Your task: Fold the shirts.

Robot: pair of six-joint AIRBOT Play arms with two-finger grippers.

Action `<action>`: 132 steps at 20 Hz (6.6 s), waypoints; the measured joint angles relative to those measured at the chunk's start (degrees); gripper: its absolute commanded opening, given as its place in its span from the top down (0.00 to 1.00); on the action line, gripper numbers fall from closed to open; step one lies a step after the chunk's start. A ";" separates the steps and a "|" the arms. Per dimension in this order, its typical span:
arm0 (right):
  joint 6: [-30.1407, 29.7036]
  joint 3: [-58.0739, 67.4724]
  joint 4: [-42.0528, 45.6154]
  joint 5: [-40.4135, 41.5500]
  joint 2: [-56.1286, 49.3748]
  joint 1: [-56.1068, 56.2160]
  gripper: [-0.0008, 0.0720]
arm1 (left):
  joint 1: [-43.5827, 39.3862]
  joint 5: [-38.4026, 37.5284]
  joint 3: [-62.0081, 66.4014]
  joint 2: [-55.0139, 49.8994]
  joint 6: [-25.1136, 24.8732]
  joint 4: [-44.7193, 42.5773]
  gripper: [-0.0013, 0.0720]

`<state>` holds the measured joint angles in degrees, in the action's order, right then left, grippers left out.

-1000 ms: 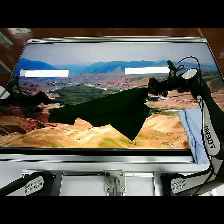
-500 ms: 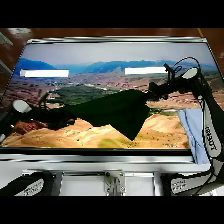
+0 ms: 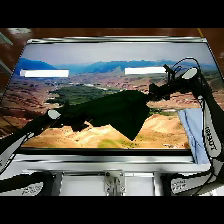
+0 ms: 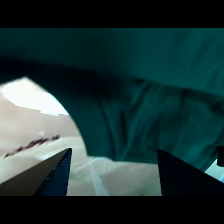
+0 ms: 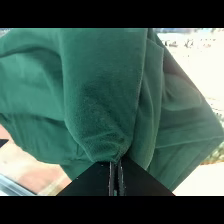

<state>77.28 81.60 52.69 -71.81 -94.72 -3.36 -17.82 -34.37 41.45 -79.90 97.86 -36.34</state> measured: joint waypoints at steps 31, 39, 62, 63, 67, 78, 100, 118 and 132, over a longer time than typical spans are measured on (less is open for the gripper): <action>-6.54 19.04 4.24 2.78 33.29 -0.44 0.91 | 11.85 -14.47 46.03 34.53 -15.04 -16.81 0.93; -3.89 25.38 17.46 7.10 56.74 -0.42 0.91 | 19.58 -26.40 57.02 50.66 -8.83 -29.44 0.92; 2.32 -0.24 14.97 13.53 16.63 -0.44 0.91 | 20.37 -21.31 15.85 30.12 0.52 -31.04 0.92; 2.43 -0.50 12.76 17.27 14.21 -0.42 0.91 | 20.37 -17.18 16.48 26.73 0.46 -30.01 0.92; 2.47 -0.96 4.70 27.47 5.99 -0.42 0.90 | 20.17 -2.75 18.71 13.70 0.28 -25.51 0.92; 0.57 -1.07 2.60 24.85 4.37 -0.17 0.12 | 26.53 -17.40 24.79 -0.90 -6.29 -23.87 0.01; -0.17 -11.54 12.85 -11.45 12.74 -19.82 0.12 | 28.26 -25.73 19.82 -12.24 -15.15 -16.37 0.16; 1.31 -34.34 13.88 -7.82 10.75 -22.27 0.12 | 26.01 -26.67 22.91 -12.90 -17.81 -13.79 0.92; -3.58 -33.64 -0.81 3.19 15.96 -10.71 0.91 | 26.01 -28.09 30.69 -2.73 -19.58 -13.81 0.92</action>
<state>73.69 47.97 51.88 -68.62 -78.76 -14.06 8.19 -62.46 72.14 -82.63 78.28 -50.15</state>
